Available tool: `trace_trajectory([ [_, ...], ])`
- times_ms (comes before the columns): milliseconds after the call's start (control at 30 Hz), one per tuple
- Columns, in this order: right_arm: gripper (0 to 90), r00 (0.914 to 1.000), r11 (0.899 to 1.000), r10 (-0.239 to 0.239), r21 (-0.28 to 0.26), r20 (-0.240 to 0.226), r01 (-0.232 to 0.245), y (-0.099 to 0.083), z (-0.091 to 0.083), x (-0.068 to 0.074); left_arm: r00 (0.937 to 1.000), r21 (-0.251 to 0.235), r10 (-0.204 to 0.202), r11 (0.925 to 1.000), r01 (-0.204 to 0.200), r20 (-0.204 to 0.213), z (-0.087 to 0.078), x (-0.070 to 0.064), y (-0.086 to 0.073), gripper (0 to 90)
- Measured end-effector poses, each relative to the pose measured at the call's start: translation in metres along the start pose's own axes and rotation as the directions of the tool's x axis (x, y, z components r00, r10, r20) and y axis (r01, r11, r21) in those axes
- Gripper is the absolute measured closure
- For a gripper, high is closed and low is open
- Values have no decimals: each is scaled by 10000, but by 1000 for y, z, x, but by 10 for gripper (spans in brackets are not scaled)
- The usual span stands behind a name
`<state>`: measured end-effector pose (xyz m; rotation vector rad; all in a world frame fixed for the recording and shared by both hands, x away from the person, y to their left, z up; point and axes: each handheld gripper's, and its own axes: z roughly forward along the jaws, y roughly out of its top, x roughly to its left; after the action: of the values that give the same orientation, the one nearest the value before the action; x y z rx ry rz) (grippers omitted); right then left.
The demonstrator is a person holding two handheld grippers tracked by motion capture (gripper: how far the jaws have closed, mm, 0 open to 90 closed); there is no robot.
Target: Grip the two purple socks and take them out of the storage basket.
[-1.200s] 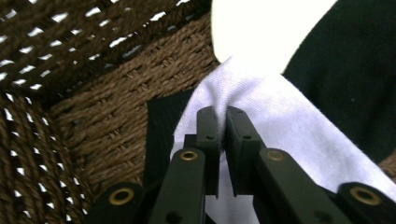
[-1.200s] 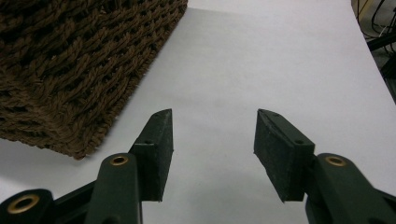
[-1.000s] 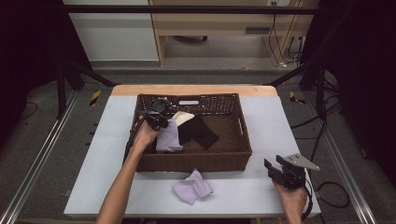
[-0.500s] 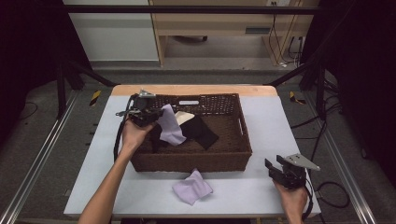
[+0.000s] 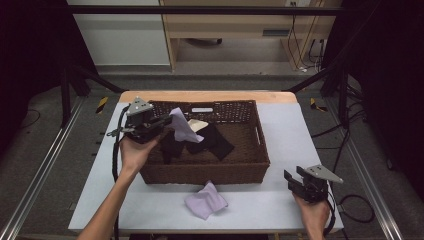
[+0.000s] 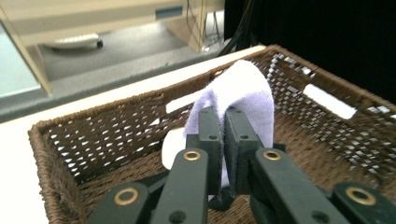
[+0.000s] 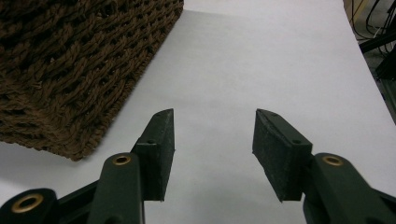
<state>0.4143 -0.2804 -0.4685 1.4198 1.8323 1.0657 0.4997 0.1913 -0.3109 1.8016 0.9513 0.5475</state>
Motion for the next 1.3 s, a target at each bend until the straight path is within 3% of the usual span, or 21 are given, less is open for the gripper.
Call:
trace_trajectory([
  [367, 492, 10000, 10000, 58, 24, -26, -58, 0, -1, 0, 9973, -1338, 370, 9906, -282, 635, -46, -25, 2, 854],
  [600, 492, 10000, 10000, 57, 16, -11, -57, 0, -1, 0, 9949, -1744, 482, 9841, -322, 882, -65, -33, 1, 853],
  [800, 493, 10000, 10000, -17, -34, 29, 18, 0, -1, 0, 9913, -2236, 682, 9738, -416, 1124, -87, -44, -2, 854],
  [1067, 494, 10000, 10000, -34, -52, 46, 34, 0, -2, 0, 9842, -2446, 963, 9679, -578, 1486, -107, -58, -8, 853],
  [1300, 494, 10000, 10000, -7, -50, 30, 7, 0, -2, 0, 9764, -2095, 1334, 9730, -965, 1698, -116, -72, -25, 853],
])
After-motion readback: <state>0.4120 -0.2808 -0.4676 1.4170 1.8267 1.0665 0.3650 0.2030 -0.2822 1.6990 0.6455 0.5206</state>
